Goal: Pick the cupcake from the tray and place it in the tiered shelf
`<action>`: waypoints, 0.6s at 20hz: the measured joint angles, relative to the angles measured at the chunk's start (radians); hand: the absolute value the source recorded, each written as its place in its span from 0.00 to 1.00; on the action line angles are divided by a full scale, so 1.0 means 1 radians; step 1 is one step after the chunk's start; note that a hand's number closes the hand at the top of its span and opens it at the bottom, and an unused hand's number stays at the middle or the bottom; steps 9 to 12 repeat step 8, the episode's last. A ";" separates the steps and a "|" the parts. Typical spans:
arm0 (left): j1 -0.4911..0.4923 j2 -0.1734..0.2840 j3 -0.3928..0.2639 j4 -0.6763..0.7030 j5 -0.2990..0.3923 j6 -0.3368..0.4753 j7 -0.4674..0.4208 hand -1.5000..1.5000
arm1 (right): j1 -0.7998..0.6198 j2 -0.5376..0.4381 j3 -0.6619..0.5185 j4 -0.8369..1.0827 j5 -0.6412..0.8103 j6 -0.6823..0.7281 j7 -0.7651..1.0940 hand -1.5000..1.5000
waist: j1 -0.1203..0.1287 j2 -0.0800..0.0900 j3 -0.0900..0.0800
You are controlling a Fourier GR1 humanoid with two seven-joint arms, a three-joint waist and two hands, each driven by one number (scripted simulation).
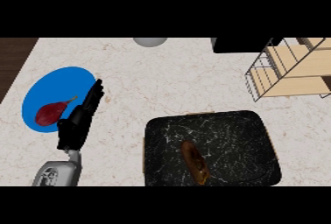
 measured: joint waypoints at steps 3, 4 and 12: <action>0.010 0.004 0.001 -0.001 -0.003 -0.001 -0.006 0.50 | 0.107 -0.067 -0.078 0.051 -0.037 0.103 -0.032 0.00 | -0.002 0.000 0.000; 0.011 0.006 0.004 0.007 -0.002 -0.004 -0.013 0.50 | 0.148 -0.078 -0.105 0.064 -0.046 0.132 -0.056 0.00 | -0.003 0.000 0.000; 0.029 -0.005 -0.007 -0.019 -0.009 0.007 -0.010 0.50 | 0.294 -0.141 -0.219 0.150 -0.091 0.265 -0.146 0.00 | -0.004 0.000 0.001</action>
